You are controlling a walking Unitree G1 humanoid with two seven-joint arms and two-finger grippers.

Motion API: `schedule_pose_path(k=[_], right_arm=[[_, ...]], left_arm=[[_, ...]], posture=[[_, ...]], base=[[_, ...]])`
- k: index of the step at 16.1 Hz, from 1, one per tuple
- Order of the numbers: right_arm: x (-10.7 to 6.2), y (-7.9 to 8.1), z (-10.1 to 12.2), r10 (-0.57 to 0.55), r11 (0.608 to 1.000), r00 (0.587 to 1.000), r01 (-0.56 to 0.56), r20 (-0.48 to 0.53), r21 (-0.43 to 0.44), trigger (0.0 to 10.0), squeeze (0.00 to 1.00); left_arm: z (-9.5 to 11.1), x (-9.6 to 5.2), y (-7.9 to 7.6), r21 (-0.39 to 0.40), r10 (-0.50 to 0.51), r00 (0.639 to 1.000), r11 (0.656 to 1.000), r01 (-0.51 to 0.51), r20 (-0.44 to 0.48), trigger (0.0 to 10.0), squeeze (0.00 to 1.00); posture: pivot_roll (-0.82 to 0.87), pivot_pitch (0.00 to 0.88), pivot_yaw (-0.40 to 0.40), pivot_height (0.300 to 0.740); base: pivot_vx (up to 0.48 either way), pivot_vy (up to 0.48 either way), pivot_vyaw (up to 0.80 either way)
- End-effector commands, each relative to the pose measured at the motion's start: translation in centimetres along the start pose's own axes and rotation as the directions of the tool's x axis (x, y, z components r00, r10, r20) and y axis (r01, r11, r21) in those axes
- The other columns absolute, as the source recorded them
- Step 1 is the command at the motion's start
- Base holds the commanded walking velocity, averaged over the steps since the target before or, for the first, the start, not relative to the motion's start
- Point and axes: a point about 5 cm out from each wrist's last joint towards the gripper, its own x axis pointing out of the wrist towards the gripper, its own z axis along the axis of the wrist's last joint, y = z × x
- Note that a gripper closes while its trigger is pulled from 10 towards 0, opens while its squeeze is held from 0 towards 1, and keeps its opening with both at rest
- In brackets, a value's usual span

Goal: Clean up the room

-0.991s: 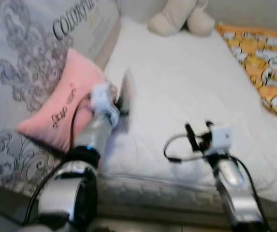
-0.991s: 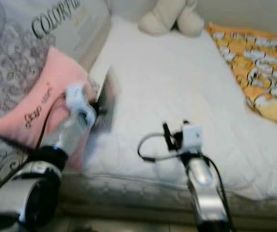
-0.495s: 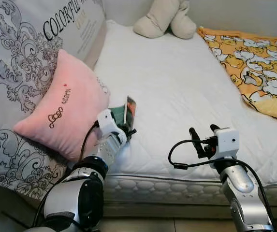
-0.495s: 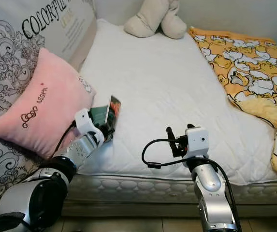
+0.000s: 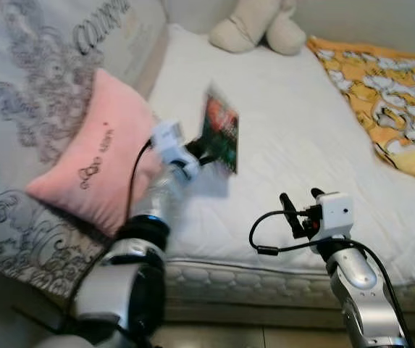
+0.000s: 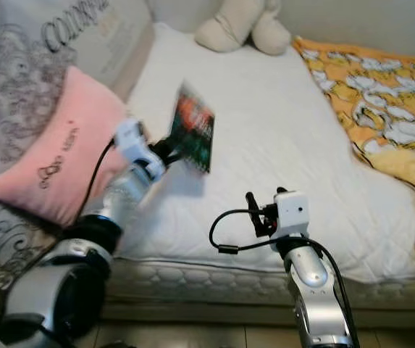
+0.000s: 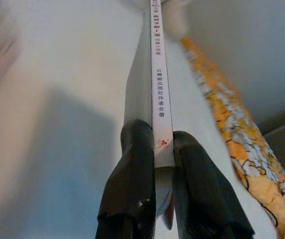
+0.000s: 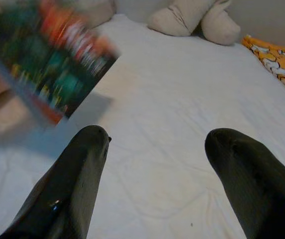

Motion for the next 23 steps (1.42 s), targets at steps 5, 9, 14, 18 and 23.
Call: schedule_pose_path(k=[5,9,14,18,23], right_arm=[[-0.4,-0.4,-0.2,-0.01,1.0,1.0,0.01,-0.017,-0.009,10.0,0.0],[-0.7,-0.6,-0.2,-0.026,1.0,0.999,0.025,-0.02,-0.007,10.0,0.0],[-0.9,-0.7,-0.4,-0.033,0.999,0.999,0.033,-0.027,-0.006,10.0,0.0],[-0.8,-0.4,-0.7,-0.024,1.0,0.999,0.024,-0.038,0.002,10.0,0.0],[-0.6,-0.6,-0.7,-0.03,1.0,0.999,0.03,-0.037,0.0,10.0,0.0]], left_arm=[[-4.9,-2.4,6.8,-0.155,0.309,0.931,0.928,-0.34,-0.193,10.0,0.0],[-3.7,-2.6,7.9,0.159,0.373,0.922,0.921,-0.355,-0.103,10.0,1.0],[-2.0,-1.5,5.2,0.517,0.216,0.976,0.838,-0.174,-0.022,10.0,1.0],[-3.6,-1.8,5.3,0.562,0.2,0.974,0.82,-0.109,-0.103,10.0,1.0],[-4.4,-3.1,6.8,0.669,0.193,0.973,0.741,-0.059,-0.128,10.0,1.0]], posture=[[-0.14,0.0,-0.089,0.74],[-0.15,0.0,-0.078,0.74],[-0.14,0.0,-0.08,0.74],[-0.12,0.0,-0.083,0.74],[-0.12,0.0,-0.086,0.74]], base=[[0.0,0.0,0.0],[0.0,0.0,0.0],[0.0,0.0,0.0],[0.0,0.0,0.0],[0.0,0.0,0.0]])
